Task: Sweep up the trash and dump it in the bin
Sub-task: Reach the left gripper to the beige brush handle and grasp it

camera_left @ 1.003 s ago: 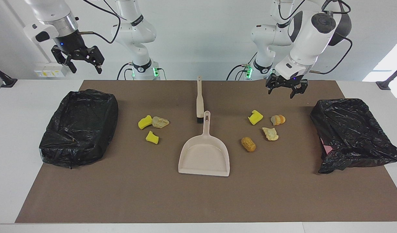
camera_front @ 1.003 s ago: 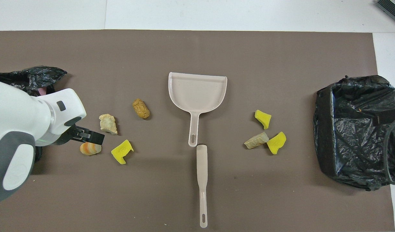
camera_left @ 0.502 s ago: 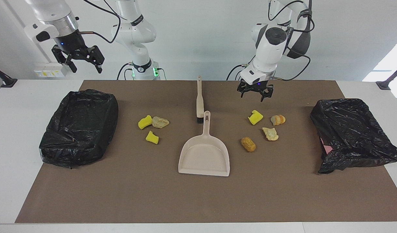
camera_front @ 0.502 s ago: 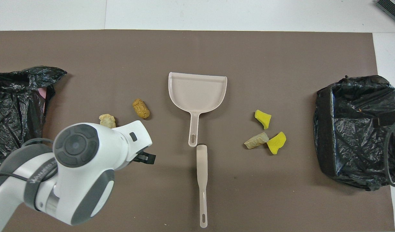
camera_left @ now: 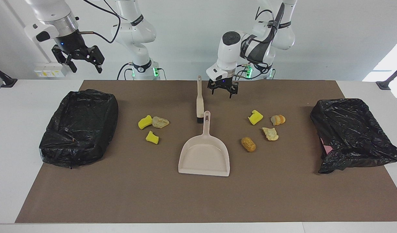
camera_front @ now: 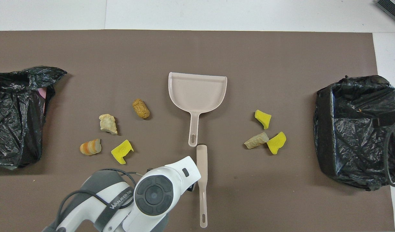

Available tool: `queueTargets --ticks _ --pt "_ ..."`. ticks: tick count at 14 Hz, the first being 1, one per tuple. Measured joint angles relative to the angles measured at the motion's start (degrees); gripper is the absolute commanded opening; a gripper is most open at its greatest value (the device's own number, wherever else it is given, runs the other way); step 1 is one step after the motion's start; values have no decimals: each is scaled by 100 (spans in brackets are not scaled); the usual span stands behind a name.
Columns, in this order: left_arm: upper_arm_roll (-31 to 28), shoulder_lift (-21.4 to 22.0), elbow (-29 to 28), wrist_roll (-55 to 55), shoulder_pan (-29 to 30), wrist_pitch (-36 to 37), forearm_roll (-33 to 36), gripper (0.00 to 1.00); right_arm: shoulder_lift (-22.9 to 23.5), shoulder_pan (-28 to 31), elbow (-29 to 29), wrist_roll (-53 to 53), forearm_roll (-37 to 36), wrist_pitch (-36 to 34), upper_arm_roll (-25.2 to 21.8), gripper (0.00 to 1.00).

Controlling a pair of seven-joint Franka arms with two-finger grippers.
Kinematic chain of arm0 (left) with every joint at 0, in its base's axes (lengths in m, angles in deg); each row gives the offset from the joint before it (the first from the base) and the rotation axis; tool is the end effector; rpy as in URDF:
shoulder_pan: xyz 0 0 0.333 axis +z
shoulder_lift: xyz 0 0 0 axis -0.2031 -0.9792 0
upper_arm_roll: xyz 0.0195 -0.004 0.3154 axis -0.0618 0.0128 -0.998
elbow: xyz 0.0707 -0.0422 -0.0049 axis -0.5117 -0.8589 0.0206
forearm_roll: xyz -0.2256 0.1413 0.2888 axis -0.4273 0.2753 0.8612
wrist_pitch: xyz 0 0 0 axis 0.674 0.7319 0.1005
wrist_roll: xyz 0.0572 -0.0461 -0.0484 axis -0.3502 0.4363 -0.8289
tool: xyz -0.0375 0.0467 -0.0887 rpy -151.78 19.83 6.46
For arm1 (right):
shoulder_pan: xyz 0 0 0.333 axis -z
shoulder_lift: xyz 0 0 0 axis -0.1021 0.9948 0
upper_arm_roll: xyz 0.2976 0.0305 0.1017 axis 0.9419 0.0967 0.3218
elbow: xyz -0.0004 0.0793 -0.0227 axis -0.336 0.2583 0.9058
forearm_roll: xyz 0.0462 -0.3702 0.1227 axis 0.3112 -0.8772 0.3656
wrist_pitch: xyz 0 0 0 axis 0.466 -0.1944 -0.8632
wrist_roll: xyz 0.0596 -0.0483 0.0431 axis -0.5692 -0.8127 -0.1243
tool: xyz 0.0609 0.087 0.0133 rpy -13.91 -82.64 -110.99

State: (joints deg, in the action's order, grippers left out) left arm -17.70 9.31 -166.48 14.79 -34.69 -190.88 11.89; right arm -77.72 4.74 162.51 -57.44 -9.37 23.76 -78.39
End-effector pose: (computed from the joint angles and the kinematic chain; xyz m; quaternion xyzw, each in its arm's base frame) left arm 0.3324 -0.3684 0.3851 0.9860 -0.1664 -0.0043 0.0113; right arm 0.5069 -0.0418 0.6633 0.9996 -0.0262 -0.0059 0.0007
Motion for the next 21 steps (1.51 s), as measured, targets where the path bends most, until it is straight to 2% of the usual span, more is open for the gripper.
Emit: queueTargets --ticks 5,11,12,13,14,15,16,21 --pt "1 -306 3 -839 -800 -486 0 100 -4 0 6 0 0 -11 0 100" --pt "-6 -521 5 -959 -1257 -553 1 98 -10 0 14 0 0 -14 -3 100" --pt "-6 -589 15 -960 -1274 -569 1 81 -15 0 17 0 0 -14 -4 100" --pt "-7 -643 36 -960 -1278 -580 2 58 -24 1 23 0 0 -14 -6 100" --pt "-12 -679 54 -961 -1278 -583 3 25 -35 1 34 0 0 -14 -7 100" --pt "-19 -699 75 -961 -1278 -583 5 4 -45 1 47 0 0 -14 -10 100" --pt "-32 -709 95 -960 -1278 -583 8 0 -51 1 56 0 0 -14 -13 100" --pt "-180 -707 185 -956 -1243 -461 20 0 -56 1 78 0 0 -14 -19 100"
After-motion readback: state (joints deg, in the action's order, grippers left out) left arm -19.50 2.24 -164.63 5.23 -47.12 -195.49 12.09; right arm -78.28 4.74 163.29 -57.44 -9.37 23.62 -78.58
